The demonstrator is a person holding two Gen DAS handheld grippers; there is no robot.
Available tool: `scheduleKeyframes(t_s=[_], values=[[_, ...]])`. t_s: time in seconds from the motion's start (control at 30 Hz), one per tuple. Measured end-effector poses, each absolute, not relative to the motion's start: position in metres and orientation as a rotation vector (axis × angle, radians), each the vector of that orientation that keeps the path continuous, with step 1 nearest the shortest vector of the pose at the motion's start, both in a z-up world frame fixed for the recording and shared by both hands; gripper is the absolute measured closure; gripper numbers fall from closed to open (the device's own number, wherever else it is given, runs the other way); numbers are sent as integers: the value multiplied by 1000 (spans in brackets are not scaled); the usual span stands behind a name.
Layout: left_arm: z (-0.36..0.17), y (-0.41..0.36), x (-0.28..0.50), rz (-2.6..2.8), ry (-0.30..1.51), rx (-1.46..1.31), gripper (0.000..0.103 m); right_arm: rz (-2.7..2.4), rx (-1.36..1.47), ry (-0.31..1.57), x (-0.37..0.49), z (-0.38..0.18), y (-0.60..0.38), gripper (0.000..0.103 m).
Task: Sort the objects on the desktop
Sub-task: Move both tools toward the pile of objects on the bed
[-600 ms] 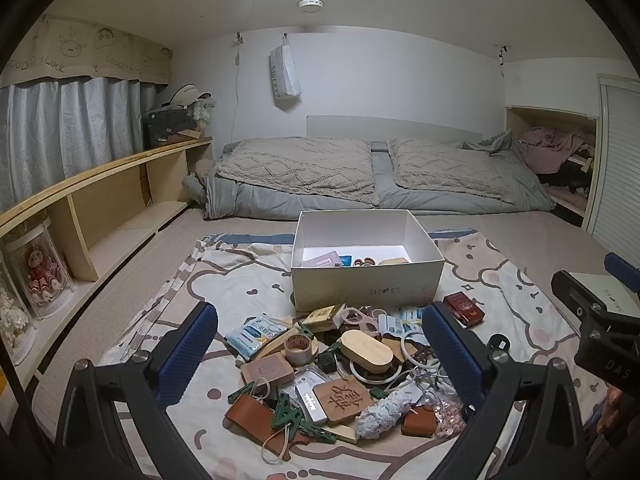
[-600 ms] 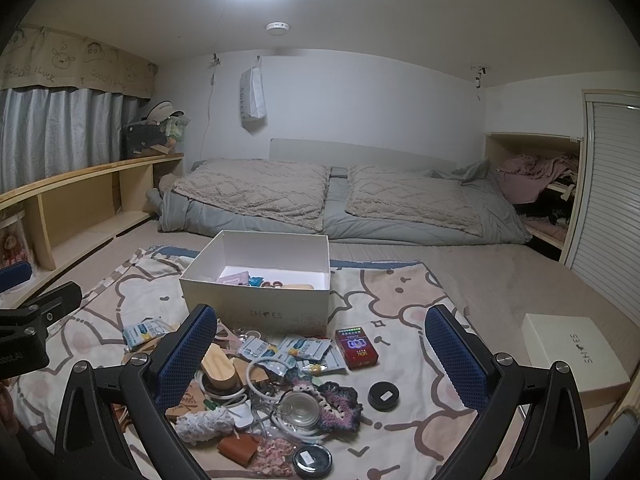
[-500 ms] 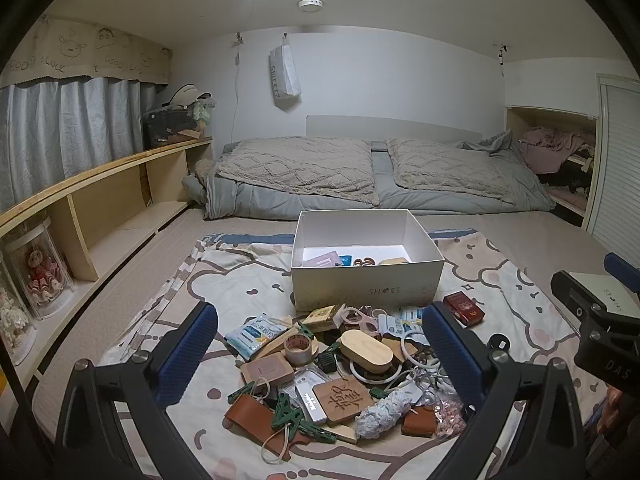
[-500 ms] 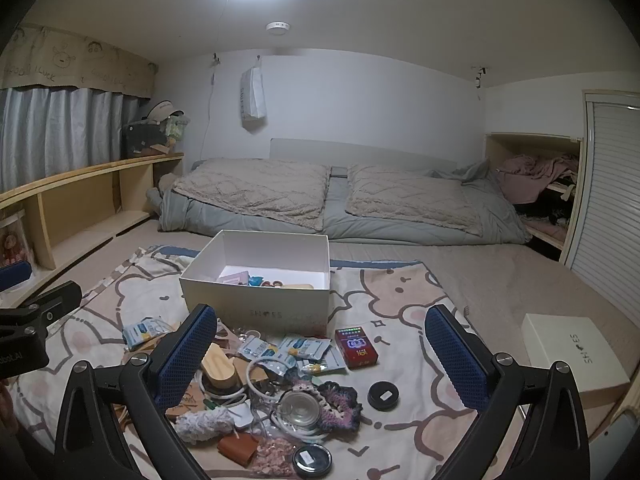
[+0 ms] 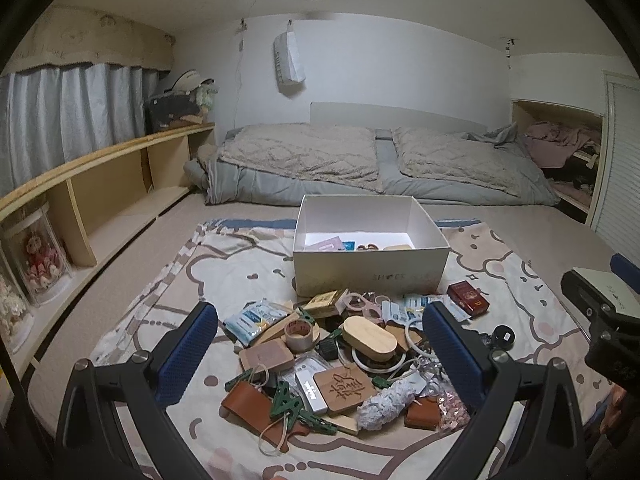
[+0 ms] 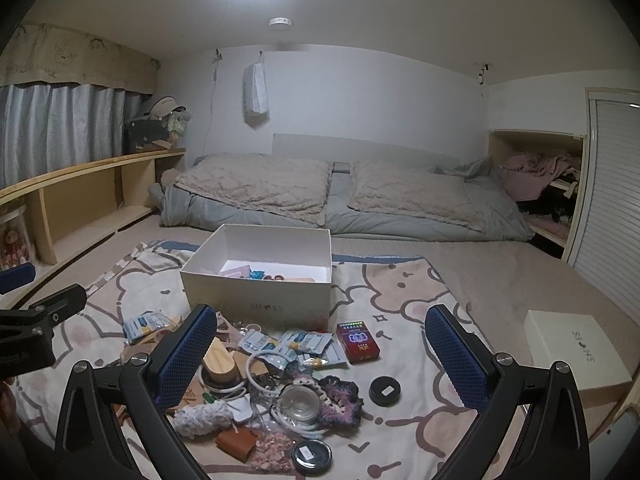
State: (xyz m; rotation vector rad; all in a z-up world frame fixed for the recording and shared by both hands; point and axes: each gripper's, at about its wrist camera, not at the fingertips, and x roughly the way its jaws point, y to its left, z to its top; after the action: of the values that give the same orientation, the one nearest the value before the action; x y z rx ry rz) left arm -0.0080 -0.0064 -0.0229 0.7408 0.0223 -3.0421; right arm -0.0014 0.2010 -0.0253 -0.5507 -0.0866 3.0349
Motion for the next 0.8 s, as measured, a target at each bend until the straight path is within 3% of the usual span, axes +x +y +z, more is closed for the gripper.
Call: scheduleKeyframes(t_s=[0.8], values=[[-98,-13,-18,-2960,8,1022,0,2992,-811,-76,-18,-91,210,0]])
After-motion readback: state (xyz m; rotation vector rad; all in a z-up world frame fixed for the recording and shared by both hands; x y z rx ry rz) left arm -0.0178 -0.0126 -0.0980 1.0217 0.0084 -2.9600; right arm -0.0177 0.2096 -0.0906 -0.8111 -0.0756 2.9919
